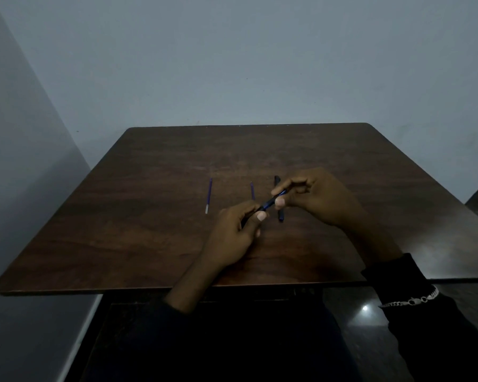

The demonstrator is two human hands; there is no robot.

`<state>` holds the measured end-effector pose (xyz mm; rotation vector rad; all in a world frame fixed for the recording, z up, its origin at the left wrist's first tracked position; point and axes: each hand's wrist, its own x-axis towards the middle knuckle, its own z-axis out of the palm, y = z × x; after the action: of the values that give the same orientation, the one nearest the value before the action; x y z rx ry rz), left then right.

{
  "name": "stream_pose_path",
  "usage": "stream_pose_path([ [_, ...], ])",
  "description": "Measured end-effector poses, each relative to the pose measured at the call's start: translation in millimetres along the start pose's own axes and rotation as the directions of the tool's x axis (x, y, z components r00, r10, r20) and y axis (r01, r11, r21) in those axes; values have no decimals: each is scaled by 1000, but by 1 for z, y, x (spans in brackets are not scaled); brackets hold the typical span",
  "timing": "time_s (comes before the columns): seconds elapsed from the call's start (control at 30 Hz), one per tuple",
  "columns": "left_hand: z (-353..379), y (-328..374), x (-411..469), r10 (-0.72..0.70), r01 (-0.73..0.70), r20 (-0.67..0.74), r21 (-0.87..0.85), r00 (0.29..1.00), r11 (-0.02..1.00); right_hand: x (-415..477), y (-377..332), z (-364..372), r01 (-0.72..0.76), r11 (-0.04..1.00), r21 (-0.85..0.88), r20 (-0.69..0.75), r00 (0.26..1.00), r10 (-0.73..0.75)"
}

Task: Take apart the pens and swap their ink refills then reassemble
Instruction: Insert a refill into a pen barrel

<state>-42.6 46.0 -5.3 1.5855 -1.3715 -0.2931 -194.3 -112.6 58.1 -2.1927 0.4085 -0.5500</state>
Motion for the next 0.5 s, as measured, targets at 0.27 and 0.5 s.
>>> stream_pose_path([
  [0.27, 0, 1, -1, 35, -35, 20, 24, 999, 999, -1, -1, 3, 3, 996, -89, 43, 999, 1],
  [0.5, 0, 1, -1, 30, -30, 15, 16, 999, 999, -2, -2, 7, 10, 977, -213, 12, 1000, -7],
])
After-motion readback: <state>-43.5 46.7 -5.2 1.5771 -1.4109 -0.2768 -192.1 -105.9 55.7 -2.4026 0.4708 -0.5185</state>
